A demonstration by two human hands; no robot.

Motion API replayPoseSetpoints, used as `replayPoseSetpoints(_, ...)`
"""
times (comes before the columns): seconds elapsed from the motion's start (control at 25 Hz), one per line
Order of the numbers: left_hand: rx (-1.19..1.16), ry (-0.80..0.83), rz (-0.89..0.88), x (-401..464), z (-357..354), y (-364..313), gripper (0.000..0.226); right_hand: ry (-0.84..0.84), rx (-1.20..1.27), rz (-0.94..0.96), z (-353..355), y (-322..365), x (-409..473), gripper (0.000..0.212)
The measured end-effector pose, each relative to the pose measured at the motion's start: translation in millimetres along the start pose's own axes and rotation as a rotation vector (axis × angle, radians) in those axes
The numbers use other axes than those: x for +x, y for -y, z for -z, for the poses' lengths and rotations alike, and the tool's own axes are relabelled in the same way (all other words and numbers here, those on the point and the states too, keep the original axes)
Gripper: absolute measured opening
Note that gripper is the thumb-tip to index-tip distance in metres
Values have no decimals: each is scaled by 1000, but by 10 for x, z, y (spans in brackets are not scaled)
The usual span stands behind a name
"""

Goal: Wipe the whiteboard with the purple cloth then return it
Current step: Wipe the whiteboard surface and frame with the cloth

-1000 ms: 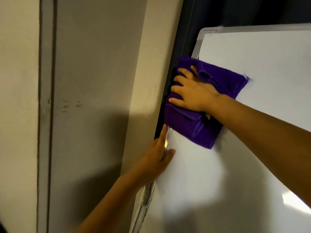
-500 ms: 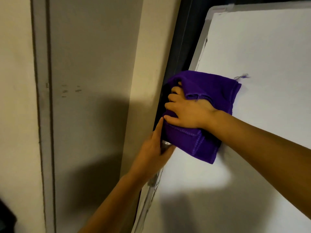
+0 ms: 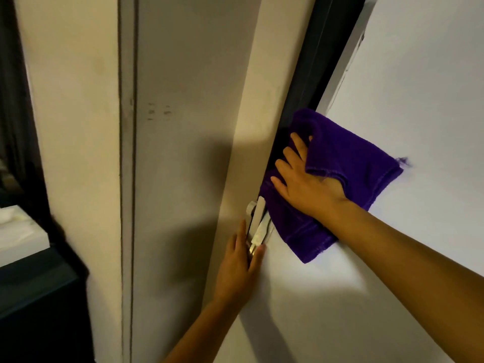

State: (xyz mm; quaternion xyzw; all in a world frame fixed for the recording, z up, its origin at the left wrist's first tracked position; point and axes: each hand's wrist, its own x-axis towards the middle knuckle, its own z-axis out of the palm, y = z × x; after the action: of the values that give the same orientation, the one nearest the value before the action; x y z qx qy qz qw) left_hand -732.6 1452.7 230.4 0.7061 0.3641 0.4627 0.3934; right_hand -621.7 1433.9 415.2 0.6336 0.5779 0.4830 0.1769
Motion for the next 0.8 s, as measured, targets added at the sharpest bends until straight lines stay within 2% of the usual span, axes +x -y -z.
replayPoseSetpoints(0.04,18,-36,67,-124,-35,57,76,-35,-58,-46,1,41,-61,45)
replayPoseSetpoints(0.12,-53,-77,149,-317,-88,144,76,-68,84,-110,-69,121,-173,55)
replayPoseSetpoints(0.2,-124,-85,171,-368,-105,199,71,-36,202,-215,-79,228,-308,59)
replayPoseSetpoints(0.28,-159,-58,198,-362,-81,210,61,-15,143,-307,-64,382,-458,62)
replayPoseSetpoints(0.4,-199,-48,188,-424,-55,174,64,-28,161,-380,-35,474,-554,66)
replayPoseSetpoints(0.48,-185,-200,43,-342,33,-5,59,-14,282,-340,-25,423,-495,72)
replayPoseSetpoints(0.56,-34,-354,-273,-56,143,-333,65,9,433,-313,17,298,-358,79)
replayPoseSetpoints(0.64,142,-354,-553,292,179,-729,67,7,478,-260,54,157,-239,77)
replayPoseSetpoints(0.72,235,-281,-618,470,104,-1042,74,6,403,-99,80,13,-206,67)
replayPoseSetpoints(0.8,171,-188,-581,547,-17,-1164,72,5,377,70,92,-173,-185,59)
